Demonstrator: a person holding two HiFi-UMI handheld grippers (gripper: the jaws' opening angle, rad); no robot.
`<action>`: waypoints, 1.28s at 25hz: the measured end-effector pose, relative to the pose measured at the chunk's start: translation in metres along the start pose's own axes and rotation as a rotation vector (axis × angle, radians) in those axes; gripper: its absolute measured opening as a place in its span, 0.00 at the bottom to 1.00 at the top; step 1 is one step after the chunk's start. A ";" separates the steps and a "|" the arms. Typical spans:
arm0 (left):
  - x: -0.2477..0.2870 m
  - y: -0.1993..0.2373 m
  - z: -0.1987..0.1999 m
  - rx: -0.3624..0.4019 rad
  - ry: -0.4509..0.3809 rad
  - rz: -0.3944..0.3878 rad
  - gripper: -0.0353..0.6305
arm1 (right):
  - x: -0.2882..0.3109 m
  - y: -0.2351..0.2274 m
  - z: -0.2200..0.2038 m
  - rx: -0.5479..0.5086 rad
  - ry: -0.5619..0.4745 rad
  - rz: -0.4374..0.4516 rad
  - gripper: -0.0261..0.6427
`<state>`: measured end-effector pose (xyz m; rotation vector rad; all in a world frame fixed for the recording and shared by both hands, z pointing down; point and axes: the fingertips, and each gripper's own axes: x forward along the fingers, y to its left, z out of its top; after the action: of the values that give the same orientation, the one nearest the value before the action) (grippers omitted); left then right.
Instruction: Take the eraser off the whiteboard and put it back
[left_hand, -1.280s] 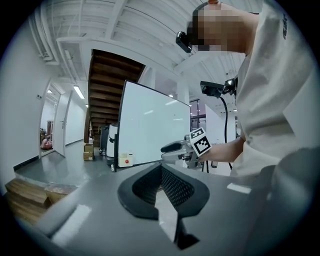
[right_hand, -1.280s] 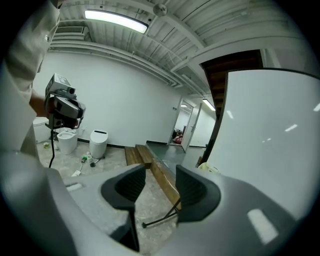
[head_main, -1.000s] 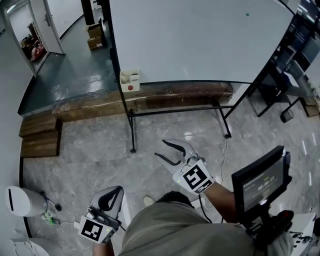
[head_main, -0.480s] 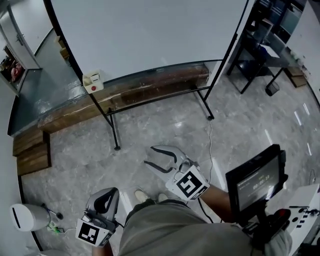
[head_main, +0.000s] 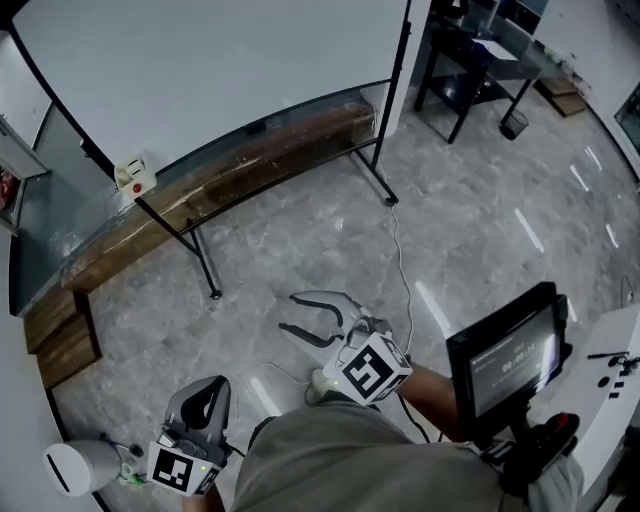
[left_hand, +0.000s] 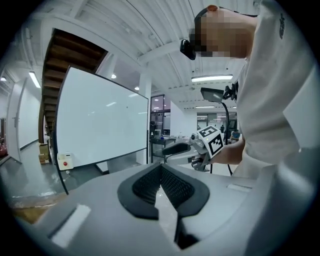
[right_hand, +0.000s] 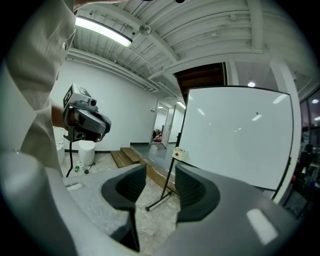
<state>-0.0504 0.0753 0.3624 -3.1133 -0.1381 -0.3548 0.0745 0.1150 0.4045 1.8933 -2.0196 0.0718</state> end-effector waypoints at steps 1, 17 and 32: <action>0.002 -0.007 0.004 0.008 -0.002 -0.019 0.06 | -0.011 -0.001 0.000 0.010 0.004 -0.018 0.31; -0.142 -0.068 -0.017 -0.006 -0.067 -0.133 0.06 | -0.079 0.158 0.050 0.014 0.047 -0.083 0.31; -0.294 -0.132 -0.064 -0.037 -0.083 -0.167 0.06 | -0.136 0.329 0.082 0.002 0.094 -0.111 0.30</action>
<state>-0.3619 0.1804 0.3580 -3.1621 -0.3991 -0.2320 -0.2602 0.2527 0.3575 1.9613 -1.8504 0.1314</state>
